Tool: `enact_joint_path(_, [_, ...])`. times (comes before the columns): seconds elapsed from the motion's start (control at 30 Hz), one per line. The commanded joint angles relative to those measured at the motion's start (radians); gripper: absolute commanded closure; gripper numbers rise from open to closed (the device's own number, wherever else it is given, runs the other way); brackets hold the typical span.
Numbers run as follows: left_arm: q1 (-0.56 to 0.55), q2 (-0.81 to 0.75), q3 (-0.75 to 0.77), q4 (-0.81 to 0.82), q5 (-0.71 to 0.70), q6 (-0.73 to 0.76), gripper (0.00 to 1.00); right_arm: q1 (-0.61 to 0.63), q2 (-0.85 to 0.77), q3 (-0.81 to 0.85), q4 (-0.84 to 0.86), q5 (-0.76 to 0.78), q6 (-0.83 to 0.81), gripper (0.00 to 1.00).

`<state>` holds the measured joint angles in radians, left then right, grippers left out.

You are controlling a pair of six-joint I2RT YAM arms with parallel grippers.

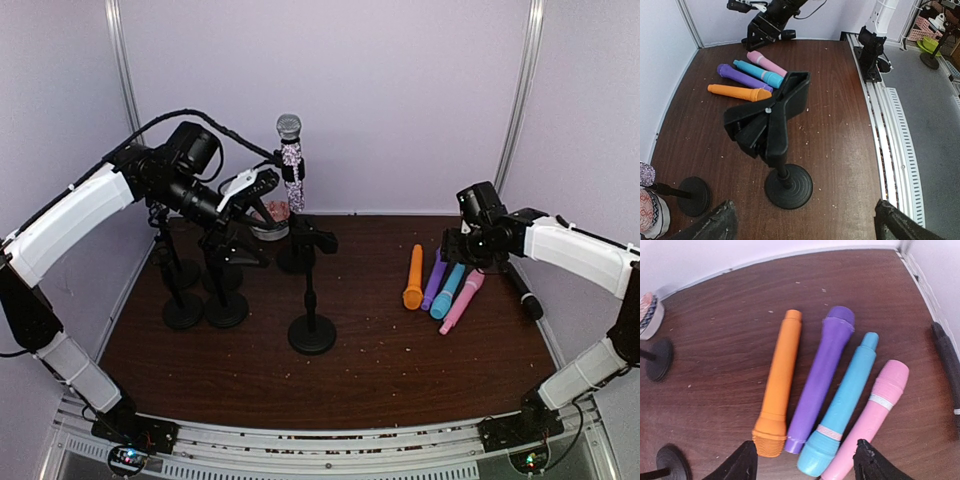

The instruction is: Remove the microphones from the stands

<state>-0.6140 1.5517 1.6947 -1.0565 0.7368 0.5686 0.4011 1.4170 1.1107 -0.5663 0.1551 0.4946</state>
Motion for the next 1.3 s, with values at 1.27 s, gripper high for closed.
enact_joint_path(1.27, [0.125,-0.104,-0.070,0.021,0.034,-0.056,0.02,0.759,0.401,-0.112,1.090,0.241,-0.254,0.39])
